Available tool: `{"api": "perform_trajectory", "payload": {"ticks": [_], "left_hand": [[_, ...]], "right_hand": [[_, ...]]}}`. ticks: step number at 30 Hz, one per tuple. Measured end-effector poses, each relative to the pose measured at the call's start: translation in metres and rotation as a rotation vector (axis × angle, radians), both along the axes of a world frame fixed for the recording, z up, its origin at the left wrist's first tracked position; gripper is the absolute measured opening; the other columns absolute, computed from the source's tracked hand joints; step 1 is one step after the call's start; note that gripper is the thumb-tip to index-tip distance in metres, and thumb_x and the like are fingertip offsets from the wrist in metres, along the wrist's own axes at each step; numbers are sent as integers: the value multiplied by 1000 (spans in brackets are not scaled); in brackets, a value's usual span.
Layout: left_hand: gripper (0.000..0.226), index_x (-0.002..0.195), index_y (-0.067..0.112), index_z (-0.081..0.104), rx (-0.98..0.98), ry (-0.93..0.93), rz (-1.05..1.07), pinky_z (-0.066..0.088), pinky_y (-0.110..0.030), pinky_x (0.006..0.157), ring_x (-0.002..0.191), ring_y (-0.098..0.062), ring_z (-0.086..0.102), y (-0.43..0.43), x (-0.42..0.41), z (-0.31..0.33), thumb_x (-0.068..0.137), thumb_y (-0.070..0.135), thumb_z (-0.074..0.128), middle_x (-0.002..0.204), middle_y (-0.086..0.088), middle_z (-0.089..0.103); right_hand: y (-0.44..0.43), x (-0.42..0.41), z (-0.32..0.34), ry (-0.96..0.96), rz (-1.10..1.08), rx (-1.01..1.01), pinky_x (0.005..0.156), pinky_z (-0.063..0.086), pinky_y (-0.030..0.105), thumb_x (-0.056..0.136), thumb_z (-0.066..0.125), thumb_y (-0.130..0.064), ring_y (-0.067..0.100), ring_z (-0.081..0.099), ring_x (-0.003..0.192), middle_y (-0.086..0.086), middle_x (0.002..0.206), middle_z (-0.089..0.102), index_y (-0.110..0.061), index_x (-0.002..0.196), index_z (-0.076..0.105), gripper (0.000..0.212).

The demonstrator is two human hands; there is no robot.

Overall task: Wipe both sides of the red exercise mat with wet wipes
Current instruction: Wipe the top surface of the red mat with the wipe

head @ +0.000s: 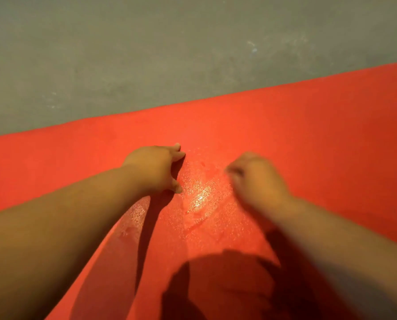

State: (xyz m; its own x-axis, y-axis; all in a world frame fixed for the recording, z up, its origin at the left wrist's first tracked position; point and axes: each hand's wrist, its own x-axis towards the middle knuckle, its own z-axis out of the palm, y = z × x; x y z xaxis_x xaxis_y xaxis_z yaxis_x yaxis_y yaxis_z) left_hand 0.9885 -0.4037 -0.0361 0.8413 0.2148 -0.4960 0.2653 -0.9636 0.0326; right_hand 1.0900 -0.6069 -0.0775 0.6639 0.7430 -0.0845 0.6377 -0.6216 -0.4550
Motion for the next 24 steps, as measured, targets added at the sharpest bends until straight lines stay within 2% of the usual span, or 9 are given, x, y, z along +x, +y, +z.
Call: {"api": "perform_trajectory", "payload": {"ticks": [2, 4, 8, 12, 14, 17, 19, 22, 24], "left_hand": [[78, 139, 28, 45, 6, -69, 10, 43, -33, 100, 132, -20, 43, 6, 6, 2, 70, 51, 75, 150, 8, 36], [91, 143, 26, 38, -8, -72, 44, 37, -37, 107, 135, -27, 37, 12, 13, 0, 66, 54, 78, 150, -3, 34], [112, 153, 32, 3, -109, 113, 82, 13, -41, 119, 147, -35, 0, 17, 19, -6, 71, 58, 73, 160, -10, -10], [112, 152, 32, -5, -86, 143, 30, 18, -41, 118, 148, -29, 0, 25, 22, -6, 75, 50, 74, 160, -2, -13], [120, 152, 28, -10, -84, 136, 51, 22, -40, 117, 148, -25, 3, 26, 26, -5, 72, 46, 78, 160, 1, -9], [122, 152, 24, -10, -54, 178, 68, 23, -41, 117, 148, -27, 2, 22, 30, -6, 71, 42, 80, 160, 1, -11], [123, 152, 22, -9, -55, 196, 64, 22, -41, 116, 147, -30, 2, 20, 33, -6, 71, 40, 81, 160, 0, -14], [130, 151, 19, -14, -96, 194, 95, 18, -39, 117, 147, -32, -2, 21, 34, -6, 68, 36, 84, 159, -1, -17], [134, 150, 17, -16, -118, 201, 110, 16, -39, 118, 147, -32, -5, 22, 36, -5, 65, 35, 85, 158, 0, -20]], "right_hand": [[-21, 55, 8, -68, -346, -33, 80, 42, 32, 87, 60, -15, 31, 61, 98, 13, 103, 69, -12, 101, 73, 20], [-18, 68, 12, -102, -464, -39, 78, 42, 33, 86, 60, -11, 33, 63, 96, 17, 101, 70, -7, 98, 74, 19], [29, -4, 0, -52, 16, 42, 76, 47, 34, 83, 61, -11, 30, 60, 86, 8, 87, 64, -12, 87, 73, 13], [31, -39, 2, 18, 548, 16, 69, 49, 24, 73, 69, -12, 19, 61, 80, -3, 80, 60, -22, 79, 71, 13], [17, 5, 0, 6, 379, -41, 80, 46, 26, 80, 60, -8, 22, 60, 92, 0, 94, 63, -20, 94, 72, 22], [-19, 98, 8, -77, -283, -42, 84, 46, 34, 86, 59, -12, 32, 62, 97, 14, 103, 68, -12, 101, 73, 20], [-28, 117, 11, -103, -539, -5, 84, 48, 38, 85, 62, -11, 37, 63, 95, 21, 100, 69, -6, 98, 74, 18], [1, 70, -2, -93, -429, 84, 82, 46, 35, 82, 63, -6, 35, 61, 89, 17, 91, 67, -7, 94, 74, 16], [29, 18, -3, 13, -136, 103, 79, 49, 34, 83, 61, -8, 30, 60, 87, 10, 89, 65, -12, 93, 74, 16]]}}
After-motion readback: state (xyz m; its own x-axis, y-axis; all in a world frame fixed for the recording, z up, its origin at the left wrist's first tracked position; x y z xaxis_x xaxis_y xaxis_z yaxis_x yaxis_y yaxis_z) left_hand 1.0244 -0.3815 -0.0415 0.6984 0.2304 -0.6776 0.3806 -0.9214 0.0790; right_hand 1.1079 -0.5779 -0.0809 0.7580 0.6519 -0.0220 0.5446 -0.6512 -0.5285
